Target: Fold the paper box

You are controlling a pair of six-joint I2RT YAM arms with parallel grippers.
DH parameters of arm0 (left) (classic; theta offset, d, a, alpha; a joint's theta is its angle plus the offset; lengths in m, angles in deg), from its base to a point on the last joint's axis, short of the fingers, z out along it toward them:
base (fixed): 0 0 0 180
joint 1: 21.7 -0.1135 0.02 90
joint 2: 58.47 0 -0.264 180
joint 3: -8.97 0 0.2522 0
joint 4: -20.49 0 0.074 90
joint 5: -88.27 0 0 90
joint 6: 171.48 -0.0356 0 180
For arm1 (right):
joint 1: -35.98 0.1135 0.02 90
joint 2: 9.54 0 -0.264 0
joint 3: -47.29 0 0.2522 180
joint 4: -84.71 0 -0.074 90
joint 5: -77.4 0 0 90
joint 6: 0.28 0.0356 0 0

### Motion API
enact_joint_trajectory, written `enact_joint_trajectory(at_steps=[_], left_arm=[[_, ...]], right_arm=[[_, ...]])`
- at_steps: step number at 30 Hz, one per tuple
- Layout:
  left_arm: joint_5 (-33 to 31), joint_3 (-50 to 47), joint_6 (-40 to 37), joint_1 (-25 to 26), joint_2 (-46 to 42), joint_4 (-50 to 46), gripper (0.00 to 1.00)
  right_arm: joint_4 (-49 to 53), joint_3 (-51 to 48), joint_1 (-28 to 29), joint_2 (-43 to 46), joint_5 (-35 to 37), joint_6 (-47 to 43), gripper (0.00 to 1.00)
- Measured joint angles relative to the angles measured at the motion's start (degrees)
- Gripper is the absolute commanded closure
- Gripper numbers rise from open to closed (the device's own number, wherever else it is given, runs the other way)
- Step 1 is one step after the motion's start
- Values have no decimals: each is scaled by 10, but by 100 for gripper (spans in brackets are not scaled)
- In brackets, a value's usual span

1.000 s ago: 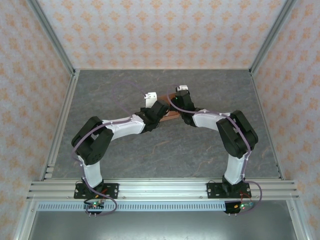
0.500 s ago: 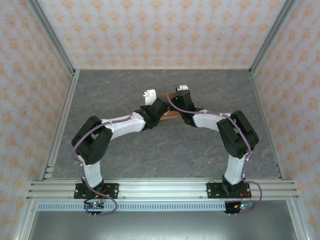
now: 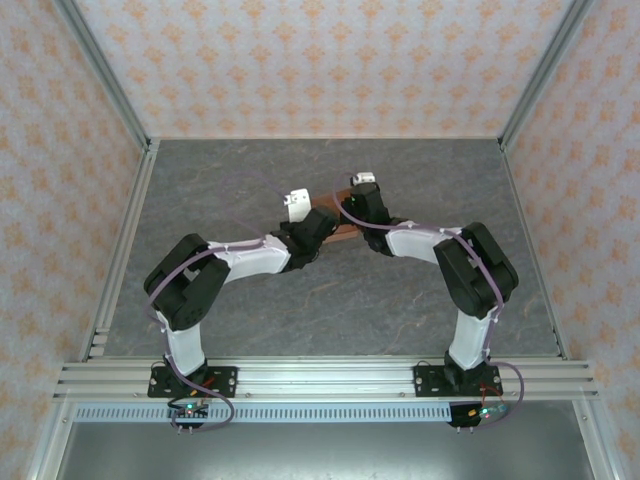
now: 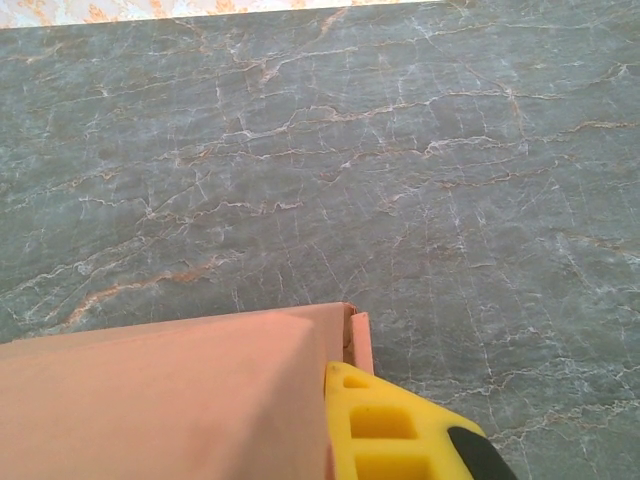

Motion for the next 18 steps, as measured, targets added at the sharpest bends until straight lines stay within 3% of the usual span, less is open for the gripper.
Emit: enact_joint_trajectory(at_steps=[18], left_arm=[[-53, -32, -7, 27, 7, 56, 100]], right_arm=[[-53, -49, 1, 15, 2, -16, 95]])
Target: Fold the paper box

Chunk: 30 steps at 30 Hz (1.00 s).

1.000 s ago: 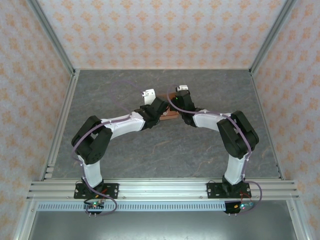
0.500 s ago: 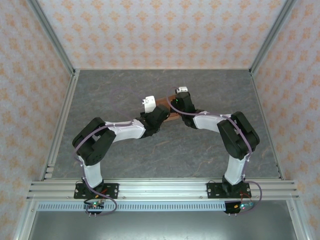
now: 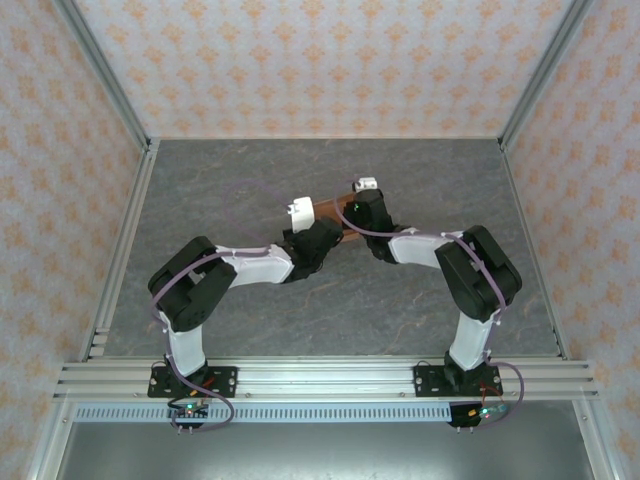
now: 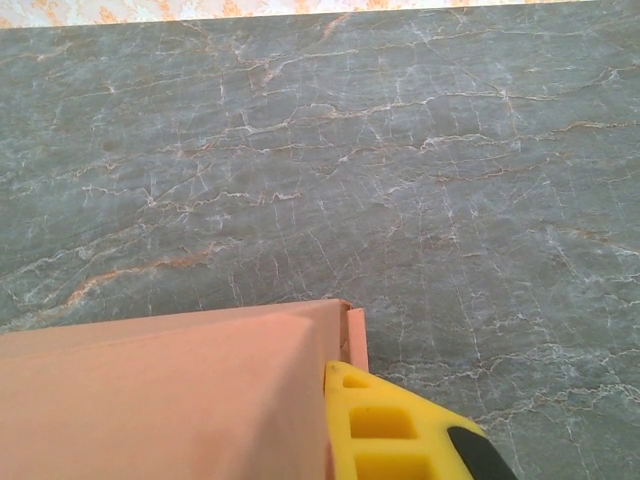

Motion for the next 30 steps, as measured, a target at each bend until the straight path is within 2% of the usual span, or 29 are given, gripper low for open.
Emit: enact_joint_trajectory(at_steps=[16, 19, 24, 30], left_arm=[[-67, -23, -15, 24, 34, 50, 100], [-76, -23, -15, 25, 40, 53, 100], [-88, -23, -14, 25, 43, 52, 100], [-103, -24, -15, 22, 43, 41, 100]], right_arm=[[-82, -75, 2, 2, -7, -8, 86], [-83, -83, 2, 2, -10, -8, 80], [-71, -94, 2, 15, -14, -9, 64], [-46, -136, -2, 70, -17, 3, 55]])
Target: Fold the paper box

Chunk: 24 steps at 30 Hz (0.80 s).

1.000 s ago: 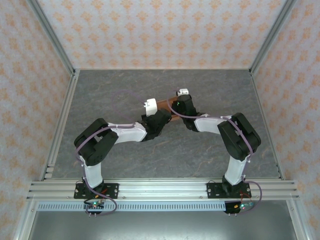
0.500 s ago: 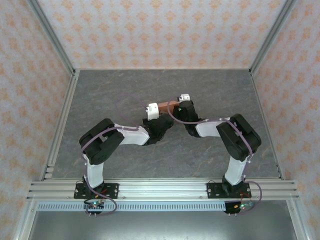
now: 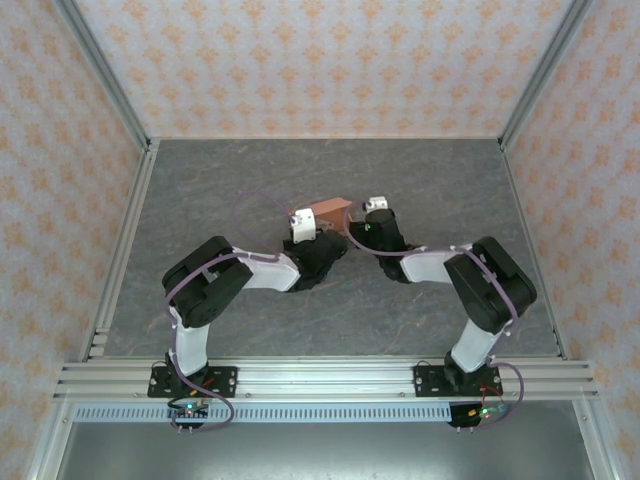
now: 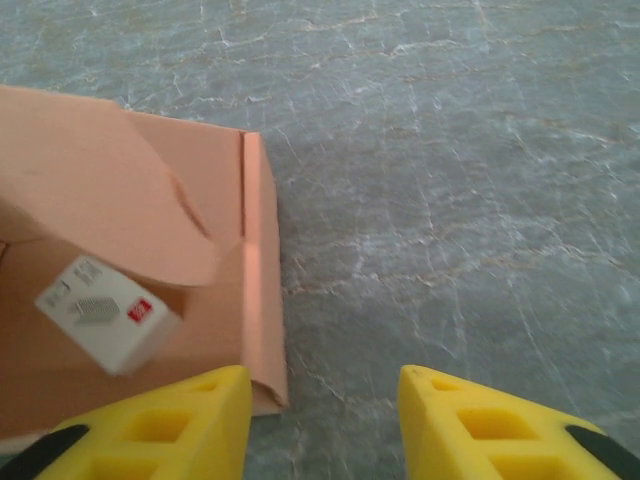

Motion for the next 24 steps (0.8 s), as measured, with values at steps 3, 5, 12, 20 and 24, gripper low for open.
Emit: enact_joint_trajectory(at_steps=[3, 5, 12, 20, 24], left_arm=[[-5, 0, 0, -2, 0, -4, 100], [-8, 0, 0, -2, 0, -5, 100], [-11, 0, 0, -3, 3, -6, 100], [-13, 0, 0, -3, 4, -6, 100], [-13, 0, -1, -3, 4, -6, 100]], right_arm=[[19, -30, -1, 38, -4, 7, 55], [42, -46, -1, 70, -9, 11, 54], [209, 10, -10, 195, -26, 24, 48], [311, 234, -55, 136, -115, 68, 40], [348, 310, -55, 54, -155, 89, 34]])
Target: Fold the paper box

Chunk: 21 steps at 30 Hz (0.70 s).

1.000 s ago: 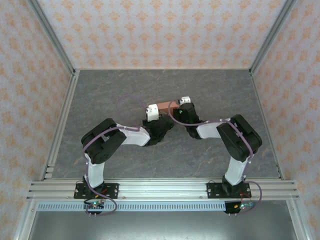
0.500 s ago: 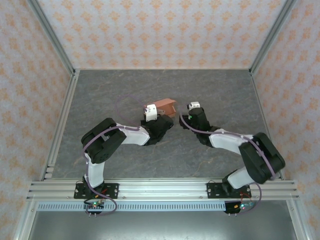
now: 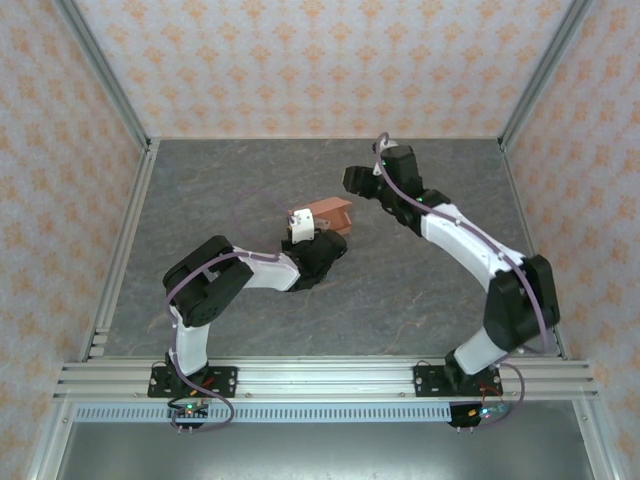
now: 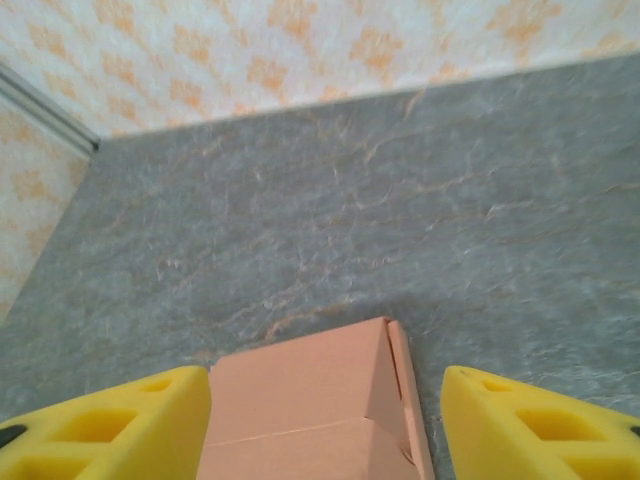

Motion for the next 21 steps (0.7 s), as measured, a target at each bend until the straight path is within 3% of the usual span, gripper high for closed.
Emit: enact_joint_trajectory(at_steps=[7, 14, 18, 21], left_arm=[[0, 0, 0, 0, 0, 0, 100], [0, 0, 0, 0, 0, -1, 99], [2, 0, -2, 0, 0, -10, 79], [5, -3, -5, 0, 0, -24, 73]], right_arm=[[49, 33, 0, -91, -38, 13, 34], [61, 28, 0, -103, -42, 15, 35], [60, 14, 0, -103, -42, 19, 37], [58, 9, 0, -104, -42, 21, 38]])
